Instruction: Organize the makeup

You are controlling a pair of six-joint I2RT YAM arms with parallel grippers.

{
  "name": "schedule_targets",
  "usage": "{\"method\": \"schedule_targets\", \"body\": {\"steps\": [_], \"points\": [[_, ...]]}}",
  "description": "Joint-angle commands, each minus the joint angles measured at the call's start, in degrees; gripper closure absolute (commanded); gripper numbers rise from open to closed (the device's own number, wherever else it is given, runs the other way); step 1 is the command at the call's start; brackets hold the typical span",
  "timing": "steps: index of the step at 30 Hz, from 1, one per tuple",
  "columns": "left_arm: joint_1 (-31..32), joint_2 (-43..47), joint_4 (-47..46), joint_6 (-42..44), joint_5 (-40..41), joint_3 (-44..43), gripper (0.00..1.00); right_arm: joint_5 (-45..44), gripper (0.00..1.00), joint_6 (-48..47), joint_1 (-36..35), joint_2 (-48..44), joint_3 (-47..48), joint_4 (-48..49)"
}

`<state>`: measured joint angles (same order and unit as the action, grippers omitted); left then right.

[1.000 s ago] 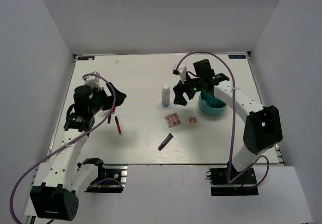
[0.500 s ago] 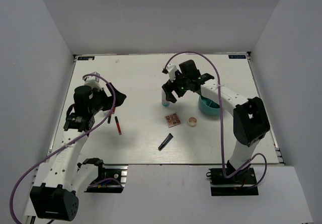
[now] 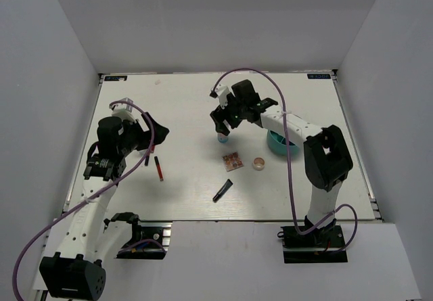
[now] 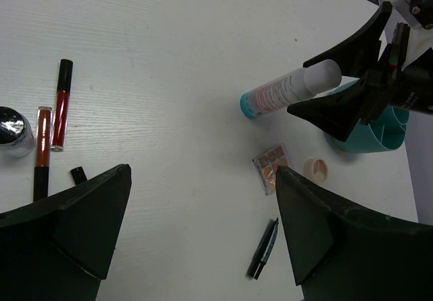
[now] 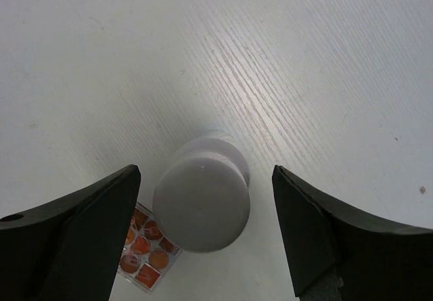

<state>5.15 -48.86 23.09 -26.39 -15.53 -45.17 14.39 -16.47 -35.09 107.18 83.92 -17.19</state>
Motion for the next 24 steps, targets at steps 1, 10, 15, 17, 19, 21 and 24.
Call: {"method": "schedule_targets", "body": {"steps": [1,10,15,17,19,21,24], "points": [[-0.05,1.49,1.08,0.29,0.5,-2.29,0.03,-0.59,0.18,0.56,-0.5,1.02,2.56,2.86],[-0.05,2.02,1.25,0.11,0.5,-2.12,0.03,-2.0,0.5,0.3,-0.68,1.63,2.12,4.09],[-0.05,2.19,0.9,-0.06,0.15,-2.12,0.03,-0.51,0.96,-0.76,-0.24,0.41,2.48,3.22],[-0.05,2.19,0.9,-0.06,0.15,-2.12,0.03,0.9,1.0,-0.93,-0.15,-0.82,2.91,2.34],[-0.05,2.45,1.08,0.03,0.06,-2.03,0.03,1.95,1.0,-1.11,0.28,-3.72,3.61,1.2],[-0.05,2.45,1.08,0.29,-0.12,-2.03,0.03,3.71,1.0,-1.02,1.42,-7.48,4.06,0.5],[0.47,2.63,0.99,0.64,-0.2,-2.03,0.03,4.59,1.0,-1.11,2.83,-11.79,5.2,-1.35]]}}
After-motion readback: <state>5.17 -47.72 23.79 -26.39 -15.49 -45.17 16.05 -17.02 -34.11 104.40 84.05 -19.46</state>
